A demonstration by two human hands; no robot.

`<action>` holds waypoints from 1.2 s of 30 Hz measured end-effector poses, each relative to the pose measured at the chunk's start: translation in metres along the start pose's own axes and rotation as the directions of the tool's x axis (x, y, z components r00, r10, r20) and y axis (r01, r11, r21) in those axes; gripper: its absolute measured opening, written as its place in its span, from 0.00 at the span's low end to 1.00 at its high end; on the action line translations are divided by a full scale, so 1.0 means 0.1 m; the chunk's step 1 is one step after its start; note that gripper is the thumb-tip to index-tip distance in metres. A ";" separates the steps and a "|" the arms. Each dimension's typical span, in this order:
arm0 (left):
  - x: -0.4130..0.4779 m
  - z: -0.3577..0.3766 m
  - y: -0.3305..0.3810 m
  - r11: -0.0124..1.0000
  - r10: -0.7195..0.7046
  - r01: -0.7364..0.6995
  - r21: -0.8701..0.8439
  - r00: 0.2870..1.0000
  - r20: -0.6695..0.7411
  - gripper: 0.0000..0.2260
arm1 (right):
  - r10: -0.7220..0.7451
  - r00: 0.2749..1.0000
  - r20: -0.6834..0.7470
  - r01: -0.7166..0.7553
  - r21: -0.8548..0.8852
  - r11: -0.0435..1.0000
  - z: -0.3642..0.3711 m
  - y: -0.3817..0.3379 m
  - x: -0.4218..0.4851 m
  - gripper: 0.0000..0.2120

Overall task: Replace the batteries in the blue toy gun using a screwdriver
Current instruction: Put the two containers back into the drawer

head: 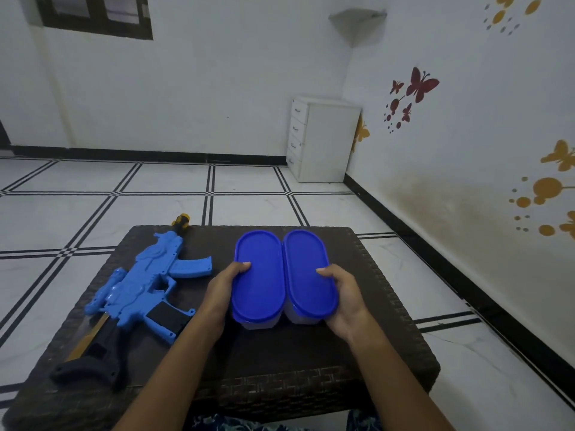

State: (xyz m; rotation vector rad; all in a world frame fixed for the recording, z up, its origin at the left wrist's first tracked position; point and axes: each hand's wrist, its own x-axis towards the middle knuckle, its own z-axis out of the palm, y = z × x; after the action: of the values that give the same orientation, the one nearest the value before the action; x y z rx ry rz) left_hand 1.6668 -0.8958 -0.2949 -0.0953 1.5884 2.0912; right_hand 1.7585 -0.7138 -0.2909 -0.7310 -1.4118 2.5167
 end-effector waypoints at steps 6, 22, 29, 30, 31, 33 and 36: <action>0.02 0.00 0.01 1.000 0.016 -0.015 0.011 0.999 -0.036 0.14 | -0.108 0.994 0.009 0.107 -0.266 0.958 0.05 0.00 0.03 0.24; 0.10 0.24 -0.10 0.999 -0.023 0.021 -0.039 0.999 -0.039 0.16 | -0.131 0.990 -0.045 0.116 -0.242 0.963 -0.14 -0.15 0.15 0.17; 0.20 0.32 -0.21 0.999 -0.030 0.026 -0.045 0.994 -0.100 0.16 | -0.080 0.993 -0.081 0.053 -0.289 0.956 -0.22 -0.22 0.26 0.11; 0.24 0.32 -0.23 0.998 -0.045 0.040 -0.046 0.993 -0.106 0.16 | -0.061 0.995 -0.079 0.035 -0.296 0.955 -0.24 -0.24 0.29 0.10; 0.26 0.32 -0.24 0.997 -0.059 0.054 -0.046 0.992 -0.108 0.16 | -0.045 0.996 -0.080 0.018 -0.303 0.953 -0.25 -0.25 0.32 0.10; 0.30 0.32 -0.23 0.996 -0.088 0.084 -0.039 0.991 -0.104 0.16 | -0.020 0.994 -0.105 -0.014 -0.310 0.951 -0.28 -0.26 0.37 0.11; 0.44 0.36 -0.13 0.991 -0.128 0.126 -0.034 0.988 -0.083 0.14 | -0.001 0.992 -0.128 -0.034 -0.268 0.963 -0.24 -0.33 0.52 0.14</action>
State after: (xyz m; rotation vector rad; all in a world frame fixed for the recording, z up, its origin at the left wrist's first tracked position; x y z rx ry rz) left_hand 1.6426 -0.8452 -0.3108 -0.2918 1.5588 2.0357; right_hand 1.7217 -0.6584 -0.2911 -0.9345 -1.7276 2.2661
